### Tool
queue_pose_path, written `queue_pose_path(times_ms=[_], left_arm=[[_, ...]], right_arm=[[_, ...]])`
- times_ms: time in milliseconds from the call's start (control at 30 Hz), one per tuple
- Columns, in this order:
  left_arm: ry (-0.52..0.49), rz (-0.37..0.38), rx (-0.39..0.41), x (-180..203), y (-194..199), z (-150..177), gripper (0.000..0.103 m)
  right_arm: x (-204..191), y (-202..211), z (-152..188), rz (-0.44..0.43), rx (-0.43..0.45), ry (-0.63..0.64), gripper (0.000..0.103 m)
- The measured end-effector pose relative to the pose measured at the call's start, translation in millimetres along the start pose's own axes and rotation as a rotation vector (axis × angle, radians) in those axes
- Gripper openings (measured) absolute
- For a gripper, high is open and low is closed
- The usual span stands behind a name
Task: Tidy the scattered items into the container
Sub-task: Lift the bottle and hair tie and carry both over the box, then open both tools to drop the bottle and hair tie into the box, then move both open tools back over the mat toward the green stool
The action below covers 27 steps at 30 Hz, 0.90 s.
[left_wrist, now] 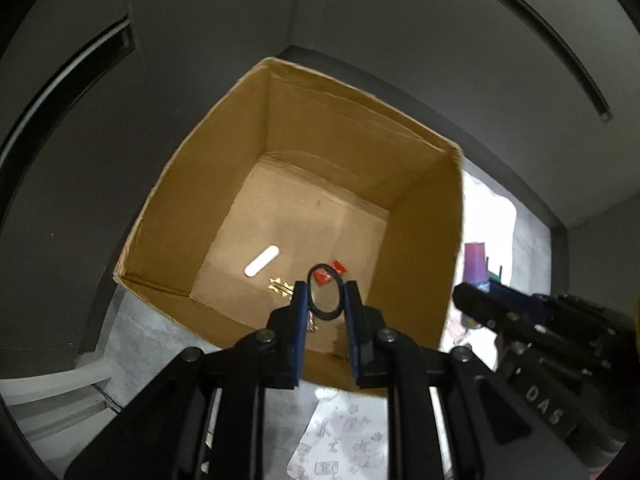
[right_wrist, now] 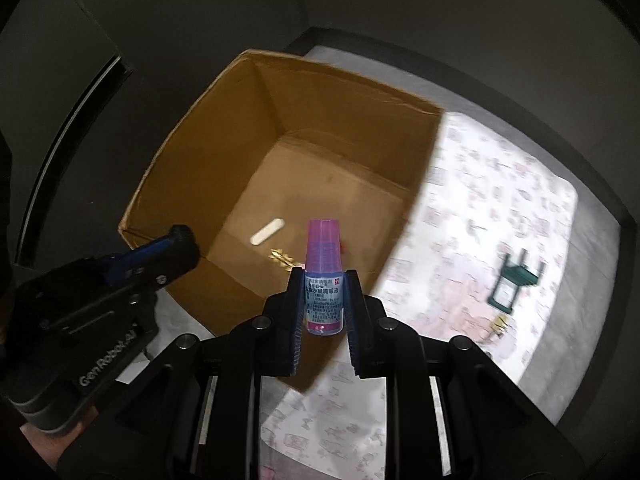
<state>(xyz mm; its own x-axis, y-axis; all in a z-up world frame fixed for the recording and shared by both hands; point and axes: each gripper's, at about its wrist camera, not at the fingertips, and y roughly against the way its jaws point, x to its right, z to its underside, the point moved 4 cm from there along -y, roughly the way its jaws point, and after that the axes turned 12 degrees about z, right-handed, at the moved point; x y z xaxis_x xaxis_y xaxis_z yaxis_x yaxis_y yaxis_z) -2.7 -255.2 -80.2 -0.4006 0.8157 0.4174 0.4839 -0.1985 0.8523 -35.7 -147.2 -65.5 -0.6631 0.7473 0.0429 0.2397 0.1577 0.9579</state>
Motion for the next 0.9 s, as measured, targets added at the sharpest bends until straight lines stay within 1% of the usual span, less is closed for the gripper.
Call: queue_pose_path(times_ms=[167, 233, 367, 400, 433, 467, 500, 533, 567, 600, 633, 667, 700, 733, 800, 833, 867, 900], left_arm=[[0.056, -0.013, -0.055, -23.6, -24.9, 5.2, 0.018], [0.081, -0.024, -0.085, -32.1, -35.4, 8.0, 0.020], [0.119, -0.021, -0.091, -38.9, -42.5, 8.6, 0.022], [0.127, -0.020, -0.088, -40.5, -42.5, 7.5, 0.023], [0.131, -0.019, -0.084, -41.2, -42.2, 7.0, 0.027], [0.133, -0.015, -0.081, -41.4, -41.5, 6.6, 0.031], [0.135, -0.025, -0.076, -42.8, -40.6, 6.4, 0.043], [0.135, -0.041, -0.071, -44.8, -39.5, 6.2, 0.054], [0.135, -0.058, -0.065, -46.8, -38.3, 6.1, 0.060], [0.141, -0.066, -0.058, -48.6, -36.5, 5.5, 0.070], [0.148, -0.071, -0.049, -50.3, -34.3, 4.6, 0.076], [0.156, -0.075, -0.040, -52.0, -32.2, 3.8, 0.079], [0.163, -0.079, -0.032, -53.2, -30.0, 2.9, 0.086], [0.168, -0.084, -0.024, -54.3, -27.8, 2.0, 0.092], [0.163, -0.094, -0.005, -53.7, -22.7, -0.3, 0.099], [0.158, -0.097, 0.002, -52.4, -20.7, -1.0, 0.102], [0.151, -0.095, 0.006, -50.2, -19.7, -1.7, 0.103], [0.139, -0.096, 0.005, -47.4, -19.2, -2.1, 0.103]], right_arm=[[-16.7, -27.6, -11.9, 0.003, -0.059, 0.032, 0.019], [-19.7, -38.7, -14.4, 0.001, -0.087, 0.035, 0.019], [-18.8, -49.3, -16.4, 0.008, -0.118, 0.029, 0.020], [-18.2, -50.5, -16.2, 0.014, -0.118, 0.033, 0.023], [-18.3, -50.6, -17.0, 0.019, -0.118, 0.036, 0.027], [-18.4, -50.7, -17.7, 0.024, -0.117, 0.039, 0.035], [-18.5, -50.8, -18.5, 0.030, -0.116, 0.043, 0.047], [-18.6, -50.6, -18.3, 0.038, -0.113, 0.053, 0.052], [-17.3, -49.2, -18.2, 0.056, -0.099, 0.058, 0.053], [-13.8, -48.8, -18.3, 0.064, -0.095, 0.051, 0.056], [-10.3, -48.5, -18.5, 0.072, -0.090, 0.044, 0.060], [-6.8, -48.1, -18.6, 0.080, -0.086, 0.036, 0.069], [-2.0, -46.6, -18.6, 0.081, -0.077, 0.020, 0.077], [2.9, -45.1, -18.5, 0.082, -0.068, 0.003, 0.081], [8.9, -41.8, -18.8, 0.073, -0.058, -0.015, 0.096], [13.5, -39.8, -18.3, 0.069, -0.050, -0.026, 0.100], [16.9, -38.3, -17.7, 0.071, -0.044, -0.035, 0.103], [19.0, -36.8, -17.3, 0.069, -0.040, -0.042, 0.103]])
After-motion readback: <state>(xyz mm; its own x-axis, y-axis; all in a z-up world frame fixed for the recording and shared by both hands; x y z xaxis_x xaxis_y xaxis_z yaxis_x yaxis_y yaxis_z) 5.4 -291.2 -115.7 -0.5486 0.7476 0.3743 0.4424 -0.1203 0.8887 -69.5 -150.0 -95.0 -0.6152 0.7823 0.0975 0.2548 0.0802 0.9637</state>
